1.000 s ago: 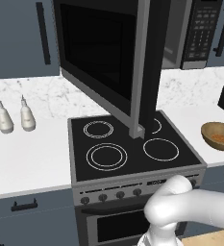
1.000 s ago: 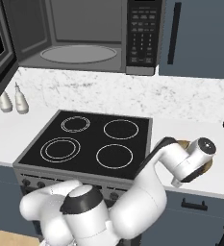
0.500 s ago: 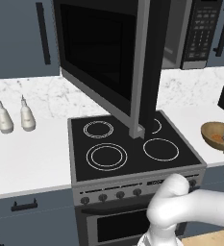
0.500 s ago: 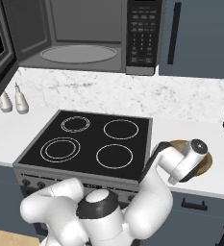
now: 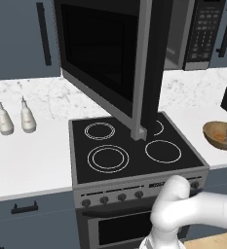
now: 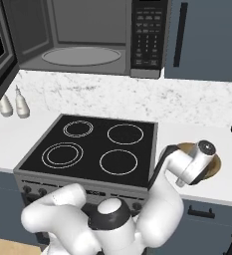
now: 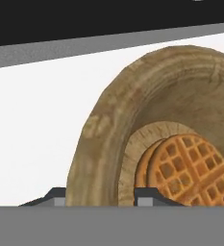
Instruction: Open the microwave, place the bowl with waffle inside the microwave, then close the microwave door and turn it on.
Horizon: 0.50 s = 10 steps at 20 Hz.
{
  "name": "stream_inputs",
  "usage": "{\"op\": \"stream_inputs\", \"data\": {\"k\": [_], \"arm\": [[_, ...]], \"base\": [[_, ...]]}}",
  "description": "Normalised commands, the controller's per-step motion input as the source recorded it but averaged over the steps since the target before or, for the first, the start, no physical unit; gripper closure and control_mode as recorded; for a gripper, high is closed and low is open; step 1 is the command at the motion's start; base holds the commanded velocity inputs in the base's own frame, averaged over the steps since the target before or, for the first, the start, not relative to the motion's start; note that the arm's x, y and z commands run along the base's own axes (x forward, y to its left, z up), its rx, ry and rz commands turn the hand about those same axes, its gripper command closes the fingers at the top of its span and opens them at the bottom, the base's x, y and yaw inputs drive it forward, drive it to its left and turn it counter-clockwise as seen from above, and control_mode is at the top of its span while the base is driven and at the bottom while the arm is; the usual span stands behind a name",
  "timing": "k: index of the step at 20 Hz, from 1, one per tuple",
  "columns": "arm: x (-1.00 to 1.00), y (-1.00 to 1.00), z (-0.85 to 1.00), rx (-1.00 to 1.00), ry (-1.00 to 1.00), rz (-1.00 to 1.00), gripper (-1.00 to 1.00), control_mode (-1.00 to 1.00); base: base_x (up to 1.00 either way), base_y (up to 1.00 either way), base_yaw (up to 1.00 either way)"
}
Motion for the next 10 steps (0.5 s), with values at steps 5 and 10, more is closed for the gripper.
{"op": "stream_inputs", "data": {"k": [5,10], "arm": [[-0.58,0.05,0.00,0.03,0.00,0.06,1.00,-1.00],[-0.93,0.02,0.56,0.04,-0.07,0.27,1.00,-1.00]], "base": [[0.00,0.00,0.00],[0.00,0.00,0.00]]}}
